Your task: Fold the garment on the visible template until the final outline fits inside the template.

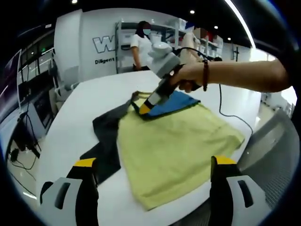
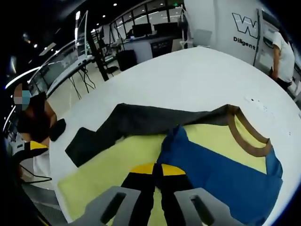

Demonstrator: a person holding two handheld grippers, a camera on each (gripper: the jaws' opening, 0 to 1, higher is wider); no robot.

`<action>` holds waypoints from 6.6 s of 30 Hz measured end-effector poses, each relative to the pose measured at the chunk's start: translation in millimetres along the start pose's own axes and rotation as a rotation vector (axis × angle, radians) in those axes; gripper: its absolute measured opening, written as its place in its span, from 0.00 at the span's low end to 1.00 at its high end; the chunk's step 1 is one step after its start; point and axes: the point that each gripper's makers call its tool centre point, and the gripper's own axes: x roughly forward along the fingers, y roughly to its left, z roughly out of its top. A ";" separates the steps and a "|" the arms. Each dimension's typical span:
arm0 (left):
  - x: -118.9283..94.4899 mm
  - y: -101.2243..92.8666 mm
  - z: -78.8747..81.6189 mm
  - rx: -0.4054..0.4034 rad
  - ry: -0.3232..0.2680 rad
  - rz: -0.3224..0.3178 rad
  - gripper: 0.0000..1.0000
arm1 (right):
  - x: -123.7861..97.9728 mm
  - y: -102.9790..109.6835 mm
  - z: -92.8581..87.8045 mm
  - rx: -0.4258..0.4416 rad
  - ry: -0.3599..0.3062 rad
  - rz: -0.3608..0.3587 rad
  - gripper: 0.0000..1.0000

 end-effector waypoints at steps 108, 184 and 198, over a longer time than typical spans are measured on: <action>-0.9 2.1 -2.5 -0.014 0.015 0.013 0.96 | -136.9 -156.6 -150.9 -0.289 -0.031 -0.335 0.00; -2.5 4.0 0.6 -0.028 -0.003 0.024 0.93 | -169.1 -228.1 -170.4 0.300 -0.110 -0.490 0.00; -2.1 3.6 -0.4 -0.025 0.005 0.022 0.92 | -177.1 -245.7 -178.4 0.299 -0.068 -0.544 0.00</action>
